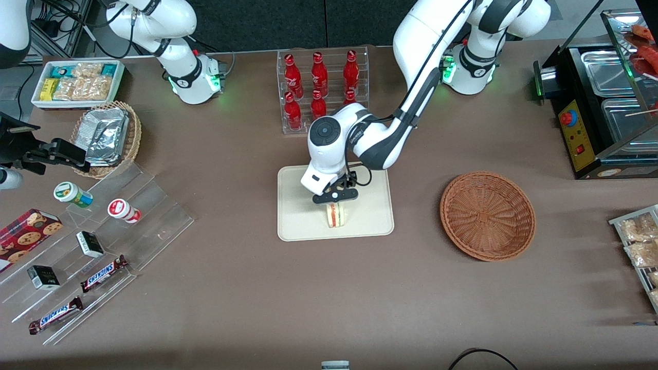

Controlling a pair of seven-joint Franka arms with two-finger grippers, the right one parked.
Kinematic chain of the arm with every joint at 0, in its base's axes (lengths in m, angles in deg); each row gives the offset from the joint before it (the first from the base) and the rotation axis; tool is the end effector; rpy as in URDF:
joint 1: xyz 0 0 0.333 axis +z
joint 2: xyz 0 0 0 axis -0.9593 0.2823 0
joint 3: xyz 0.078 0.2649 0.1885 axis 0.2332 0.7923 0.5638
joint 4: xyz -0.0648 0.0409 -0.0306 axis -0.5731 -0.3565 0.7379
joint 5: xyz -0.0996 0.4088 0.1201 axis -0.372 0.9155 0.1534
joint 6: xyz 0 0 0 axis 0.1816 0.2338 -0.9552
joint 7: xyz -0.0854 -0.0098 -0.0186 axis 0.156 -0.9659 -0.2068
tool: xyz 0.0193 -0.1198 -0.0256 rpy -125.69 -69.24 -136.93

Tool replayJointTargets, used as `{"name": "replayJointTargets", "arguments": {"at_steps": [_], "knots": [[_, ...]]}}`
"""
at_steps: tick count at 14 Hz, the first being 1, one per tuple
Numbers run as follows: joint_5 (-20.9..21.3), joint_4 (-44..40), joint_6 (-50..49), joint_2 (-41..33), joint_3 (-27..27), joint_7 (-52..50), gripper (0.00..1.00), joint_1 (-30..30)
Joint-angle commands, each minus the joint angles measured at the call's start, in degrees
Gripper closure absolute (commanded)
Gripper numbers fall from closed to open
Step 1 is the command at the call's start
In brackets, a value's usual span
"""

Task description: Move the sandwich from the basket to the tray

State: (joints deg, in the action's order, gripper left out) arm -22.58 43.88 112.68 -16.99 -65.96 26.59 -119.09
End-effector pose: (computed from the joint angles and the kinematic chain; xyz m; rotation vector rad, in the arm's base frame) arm 0.5112 -0.5579 0.2319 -3.1099 -0.2378 -0.0349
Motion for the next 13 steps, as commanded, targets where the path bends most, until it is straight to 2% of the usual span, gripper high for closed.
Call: {"name": "replayJointTargets", "arguments": {"at_steps": [1,4,9,13], "knots": [[0.0,-0.6,-6.1,-4.4,0.6,-1.3,0.0,-0.1],[-0.4,-0.6,-11.9,-9.5,0.6,-3.8,0.0,1.9],[-2.8,-1.1,-20.8,-18.6,0.6,-2.7,0.0,9.3],[-2.8,-3.6,-27.5,-21.6,0.6,2.7,0.0,15.9]]}}
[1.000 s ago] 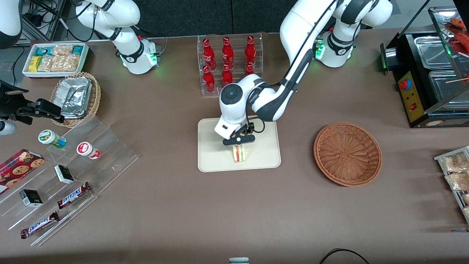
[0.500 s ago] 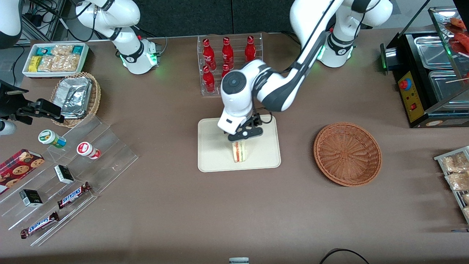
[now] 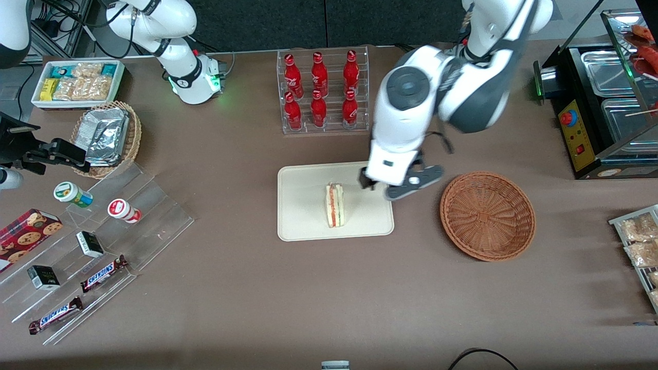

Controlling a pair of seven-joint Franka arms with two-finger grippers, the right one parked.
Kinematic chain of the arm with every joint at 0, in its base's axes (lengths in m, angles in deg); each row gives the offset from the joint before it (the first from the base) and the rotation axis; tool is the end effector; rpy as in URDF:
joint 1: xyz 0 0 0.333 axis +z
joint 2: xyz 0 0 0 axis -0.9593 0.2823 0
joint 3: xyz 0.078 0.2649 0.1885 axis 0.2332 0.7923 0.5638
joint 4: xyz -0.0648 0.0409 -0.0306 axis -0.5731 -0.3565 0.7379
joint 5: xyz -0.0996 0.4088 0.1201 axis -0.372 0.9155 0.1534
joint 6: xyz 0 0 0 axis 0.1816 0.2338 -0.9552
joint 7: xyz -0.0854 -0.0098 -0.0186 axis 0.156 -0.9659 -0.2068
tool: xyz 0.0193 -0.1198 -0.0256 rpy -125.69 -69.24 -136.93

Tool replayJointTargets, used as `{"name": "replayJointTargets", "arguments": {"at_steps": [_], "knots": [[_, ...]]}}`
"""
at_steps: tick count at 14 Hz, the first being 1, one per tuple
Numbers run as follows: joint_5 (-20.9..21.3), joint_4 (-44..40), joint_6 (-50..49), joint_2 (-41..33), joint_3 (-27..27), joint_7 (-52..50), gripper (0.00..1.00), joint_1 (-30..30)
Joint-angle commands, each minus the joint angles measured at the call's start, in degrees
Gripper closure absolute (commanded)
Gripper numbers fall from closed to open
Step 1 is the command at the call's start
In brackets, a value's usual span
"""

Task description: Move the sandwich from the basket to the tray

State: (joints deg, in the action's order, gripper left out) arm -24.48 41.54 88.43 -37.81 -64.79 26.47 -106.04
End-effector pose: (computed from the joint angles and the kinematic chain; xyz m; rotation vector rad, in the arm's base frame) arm 0.5872 -0.3872 0.4841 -3.0304 -0.6600 -0.0101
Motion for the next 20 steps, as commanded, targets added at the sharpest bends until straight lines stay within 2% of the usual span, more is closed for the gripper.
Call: {"name": "replayJointTargets", "arguments": {"at_steps": [1,5,11,14,16,18,20], "knots": [[-0.9,-2.0,-4.9,-1.2,-0.5,4.7,0.0,4.4],[-1.0,-3.2,-10.6,-3.8,-0.5,15.7,0.0,13.3],[-2.3,-3.1,-22.0,-10.4,-0.5,41.3,0.0,27.3],[-2.1,-2.3,-27.8,-15.0,0.9,50.6,0.0,29.6],[-1.6,1.3,-30.3,-19.3,1.8,57.4,0.0,29.9],[-1.2,5.1,-29.8,-23.7,1.8,58.8,0.0,30.2],[-1.1,4.0,-29.5,-22.8,1.7,58.4,0.0,30.3]]}}
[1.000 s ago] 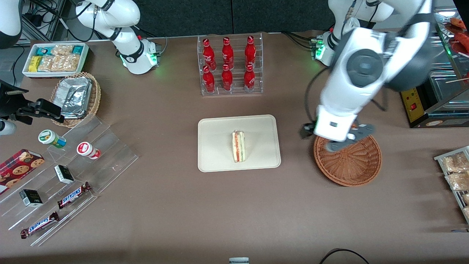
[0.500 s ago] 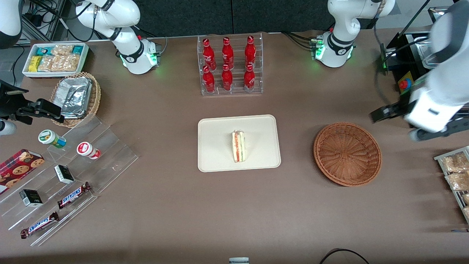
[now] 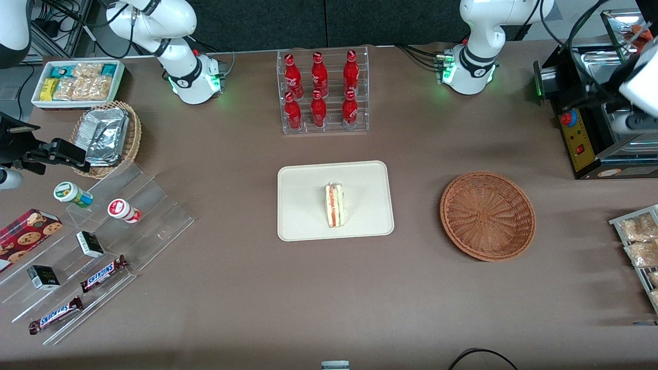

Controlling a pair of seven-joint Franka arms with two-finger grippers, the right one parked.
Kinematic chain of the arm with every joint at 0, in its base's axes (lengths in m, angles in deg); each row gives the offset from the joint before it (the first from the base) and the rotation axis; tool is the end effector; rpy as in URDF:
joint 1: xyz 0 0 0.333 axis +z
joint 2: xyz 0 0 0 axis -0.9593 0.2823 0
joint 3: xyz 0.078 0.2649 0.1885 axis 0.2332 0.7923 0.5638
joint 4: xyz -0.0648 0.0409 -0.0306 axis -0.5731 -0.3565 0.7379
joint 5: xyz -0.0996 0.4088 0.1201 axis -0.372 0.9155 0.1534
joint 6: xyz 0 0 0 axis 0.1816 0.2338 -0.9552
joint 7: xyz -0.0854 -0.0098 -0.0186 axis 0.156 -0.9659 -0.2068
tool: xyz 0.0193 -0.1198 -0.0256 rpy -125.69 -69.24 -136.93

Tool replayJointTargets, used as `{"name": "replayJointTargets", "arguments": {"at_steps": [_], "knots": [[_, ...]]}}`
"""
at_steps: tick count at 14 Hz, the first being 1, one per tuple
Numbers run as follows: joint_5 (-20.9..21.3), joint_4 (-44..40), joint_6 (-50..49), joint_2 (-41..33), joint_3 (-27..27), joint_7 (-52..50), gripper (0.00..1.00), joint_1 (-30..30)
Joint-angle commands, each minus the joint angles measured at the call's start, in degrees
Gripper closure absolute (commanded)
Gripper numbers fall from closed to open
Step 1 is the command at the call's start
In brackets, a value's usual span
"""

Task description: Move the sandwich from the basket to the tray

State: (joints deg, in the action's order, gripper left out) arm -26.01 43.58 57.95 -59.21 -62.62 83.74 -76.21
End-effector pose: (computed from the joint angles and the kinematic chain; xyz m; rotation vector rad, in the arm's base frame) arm 0.5384 -0.0158 0.6617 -3.1027 0.0023 0.3398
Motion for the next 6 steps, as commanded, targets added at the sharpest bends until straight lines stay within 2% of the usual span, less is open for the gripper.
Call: {"name": "replayJointTargets", "arguments": {"at_steps": [1,6], "knots": [[0.1,1.0,1.4,-0.5,-0.6,1.1,0.0,1.6],[0.0,-1.0,2.2,1.6,-2.4,1.0,0.0,2.9]]}}
